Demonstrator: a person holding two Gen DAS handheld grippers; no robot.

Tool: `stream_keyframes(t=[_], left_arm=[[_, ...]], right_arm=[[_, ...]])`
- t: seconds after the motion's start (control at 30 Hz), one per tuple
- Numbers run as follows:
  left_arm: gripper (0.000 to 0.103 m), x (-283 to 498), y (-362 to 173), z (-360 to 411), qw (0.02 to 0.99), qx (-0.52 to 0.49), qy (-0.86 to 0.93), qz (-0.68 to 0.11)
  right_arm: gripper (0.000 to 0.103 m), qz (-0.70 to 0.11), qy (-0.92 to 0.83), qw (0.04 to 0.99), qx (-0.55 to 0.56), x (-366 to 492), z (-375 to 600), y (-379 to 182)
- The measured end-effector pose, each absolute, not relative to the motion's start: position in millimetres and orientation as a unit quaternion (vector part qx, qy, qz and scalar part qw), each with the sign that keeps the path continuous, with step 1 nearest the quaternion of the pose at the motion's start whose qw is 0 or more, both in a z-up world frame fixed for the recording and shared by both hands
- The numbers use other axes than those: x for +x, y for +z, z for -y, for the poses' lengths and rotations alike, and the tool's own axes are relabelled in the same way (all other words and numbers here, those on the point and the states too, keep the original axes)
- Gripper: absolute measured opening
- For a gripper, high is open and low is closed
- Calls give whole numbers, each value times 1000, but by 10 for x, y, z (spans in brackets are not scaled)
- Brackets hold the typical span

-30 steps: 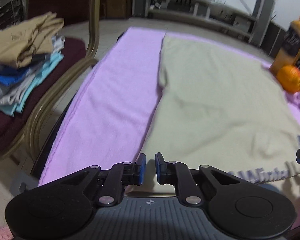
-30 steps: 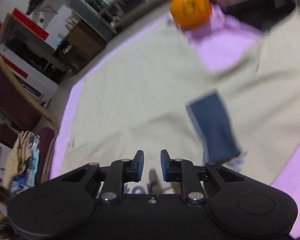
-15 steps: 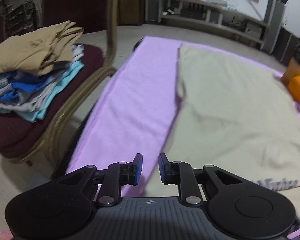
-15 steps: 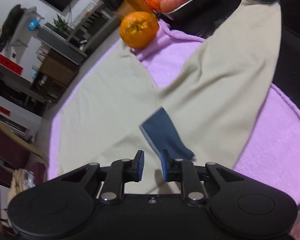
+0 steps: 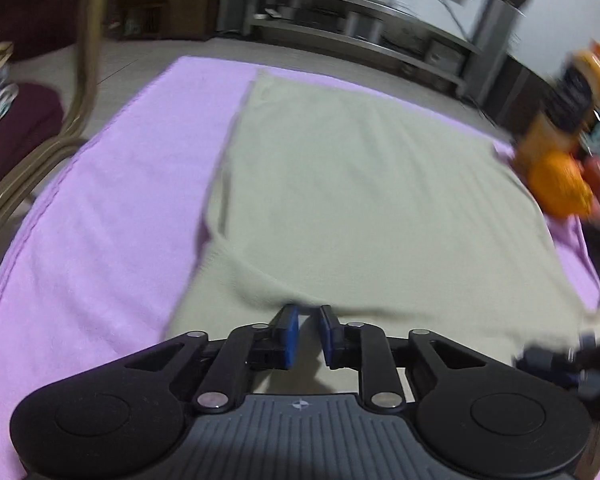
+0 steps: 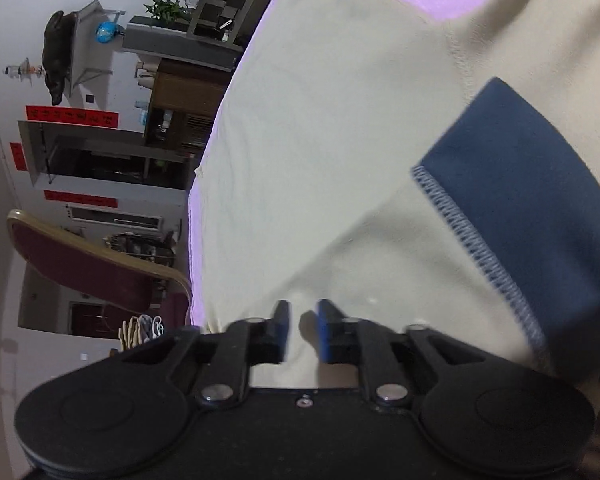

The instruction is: Fold clothes

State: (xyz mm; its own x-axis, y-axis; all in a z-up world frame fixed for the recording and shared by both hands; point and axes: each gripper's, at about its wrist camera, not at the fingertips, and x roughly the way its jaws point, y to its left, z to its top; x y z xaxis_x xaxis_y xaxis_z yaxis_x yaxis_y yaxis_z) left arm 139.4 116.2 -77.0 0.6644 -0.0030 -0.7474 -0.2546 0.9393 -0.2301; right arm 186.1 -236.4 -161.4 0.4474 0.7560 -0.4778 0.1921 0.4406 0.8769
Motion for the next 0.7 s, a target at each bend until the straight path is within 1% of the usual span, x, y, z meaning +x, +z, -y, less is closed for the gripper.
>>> stream_keyframes(t=[0.1,0.17,0.2,0.23,0.27,0.33,0.37,0.4,0.43,0.47,0.5,0.57,0.63,0.67,0.7], left_arm=[[14,1359,-760,-1427,895,-180,145,-383],[14,1320,-756,-1553,886,-178,202,-378],[11,1282,-736,-1620,882,-175,228,-374],[11,1243,-714,-1687,877,-172,253,-370],[11,1183,-692,-1685,877,-171,249,-374],[13,1057,-649,-1658,878,-169,230,-383],[14,993,-627,-1644,879,-168,220,-388],[18,930,-605,-1631,879,-167,211,-393],[18,867,-584,-1617,880,-166,202,-397],[18,804,-562,-1604,880,-165,192,-402],[18,741,-540,-1590,880,-164,182,-406],[17,614,-497,-1563,880,-162,163,-415],[14,488,-453,-1536,880,-159,144,-424],[10,474,-481,-1480,881,-141,142,-429],[9,468,-516,-1416,881,-119,140,-435]], right_arm=[[0,-441,160,699,539,1816,2682,-1651],[0,-399,115,708,571,1730,2917,-1656],[0,-379,86,713,583,1678,3030,-1659],[0,-361,59,716,595,1621,3133,-1662],[1,-354,42,716,600,1577,3186,-1652],[5,-355,31,717,600,1523,3213,-1608],[8,-355,25,717,599,1497,3226,-1587],[13,-356,20,717,599,1470,3239,-1565],[16,-363,23,722,588,1448,3216,-1505],[25,-377,36,732,566,1431,3154,-1406],[28,-388,51,744,541,1397,3082,-1301],[28,-407,83,773,480,1294,2916,-1079],[28,-416,111,801,415,1204,2729,-916],[28,-418,122,814,385,1174,2631,-865],[28,-418,131,826,354,1132,2516,-823]])
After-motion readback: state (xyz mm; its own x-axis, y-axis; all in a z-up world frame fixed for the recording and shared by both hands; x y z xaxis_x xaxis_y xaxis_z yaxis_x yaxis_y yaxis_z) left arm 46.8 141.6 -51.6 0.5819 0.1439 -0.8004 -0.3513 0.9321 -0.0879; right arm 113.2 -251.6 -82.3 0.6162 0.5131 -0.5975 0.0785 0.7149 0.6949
